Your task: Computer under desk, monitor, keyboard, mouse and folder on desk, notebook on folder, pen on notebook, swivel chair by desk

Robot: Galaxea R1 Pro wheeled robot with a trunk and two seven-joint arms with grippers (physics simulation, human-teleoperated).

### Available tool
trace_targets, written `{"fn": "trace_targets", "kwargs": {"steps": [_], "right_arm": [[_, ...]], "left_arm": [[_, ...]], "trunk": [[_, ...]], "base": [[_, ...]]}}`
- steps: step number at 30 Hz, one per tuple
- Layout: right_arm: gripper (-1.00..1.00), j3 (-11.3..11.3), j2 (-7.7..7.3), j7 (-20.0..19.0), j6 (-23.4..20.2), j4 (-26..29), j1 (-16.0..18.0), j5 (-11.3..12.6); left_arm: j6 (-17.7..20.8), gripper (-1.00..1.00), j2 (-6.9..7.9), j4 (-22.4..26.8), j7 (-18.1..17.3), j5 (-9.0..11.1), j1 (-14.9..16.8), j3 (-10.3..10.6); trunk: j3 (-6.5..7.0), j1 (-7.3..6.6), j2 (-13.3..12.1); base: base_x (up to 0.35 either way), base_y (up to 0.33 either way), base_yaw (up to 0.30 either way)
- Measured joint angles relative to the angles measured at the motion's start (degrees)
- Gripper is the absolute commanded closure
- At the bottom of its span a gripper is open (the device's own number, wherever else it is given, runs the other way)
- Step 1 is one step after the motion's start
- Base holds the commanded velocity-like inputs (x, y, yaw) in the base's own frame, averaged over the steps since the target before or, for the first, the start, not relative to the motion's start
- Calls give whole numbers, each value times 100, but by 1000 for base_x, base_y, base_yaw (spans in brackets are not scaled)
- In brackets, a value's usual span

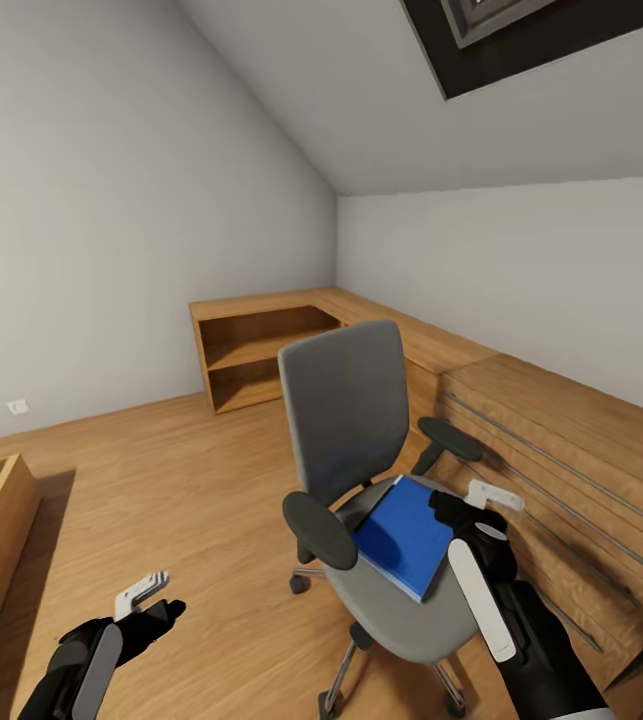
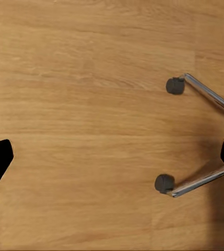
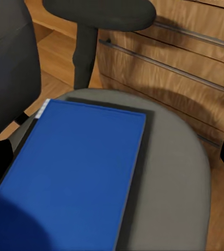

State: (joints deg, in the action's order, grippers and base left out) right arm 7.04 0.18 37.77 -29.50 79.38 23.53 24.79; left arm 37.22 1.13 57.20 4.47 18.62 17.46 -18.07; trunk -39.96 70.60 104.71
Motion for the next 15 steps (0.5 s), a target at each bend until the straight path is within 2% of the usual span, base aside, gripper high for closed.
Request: {"fn": "trace_targets", "kwargs": {"steps": [2, 8, 12, 15], "right_arm": [[-100, 0, 0, -3, 16, 0, -1, -41], [-100, 30, 5, -8, 27, -2, -1, -81], [-100, 215, 3, -2, 32, -6, -2, -101], [-100, 250, 2, -1, 32, -6, -3, -107]], "left_arm": [[3, -100, 75, -3, -5, 0, 0, -10], [4, -100, 150, -5, -7, 2, 0, -19], [4, -100, 178, -6, -6, 1, 0, -28], [4, -100, 183, -6, -7, 2, 0, -29]], "trunk": [[0, 0, 0], [0, 0, 0], [0, 0, 0], [0, 0, 0]], "base": [[0, 0, 15], [0, 0, 6], [0, 0, 1], [0, 0, 0]]}}
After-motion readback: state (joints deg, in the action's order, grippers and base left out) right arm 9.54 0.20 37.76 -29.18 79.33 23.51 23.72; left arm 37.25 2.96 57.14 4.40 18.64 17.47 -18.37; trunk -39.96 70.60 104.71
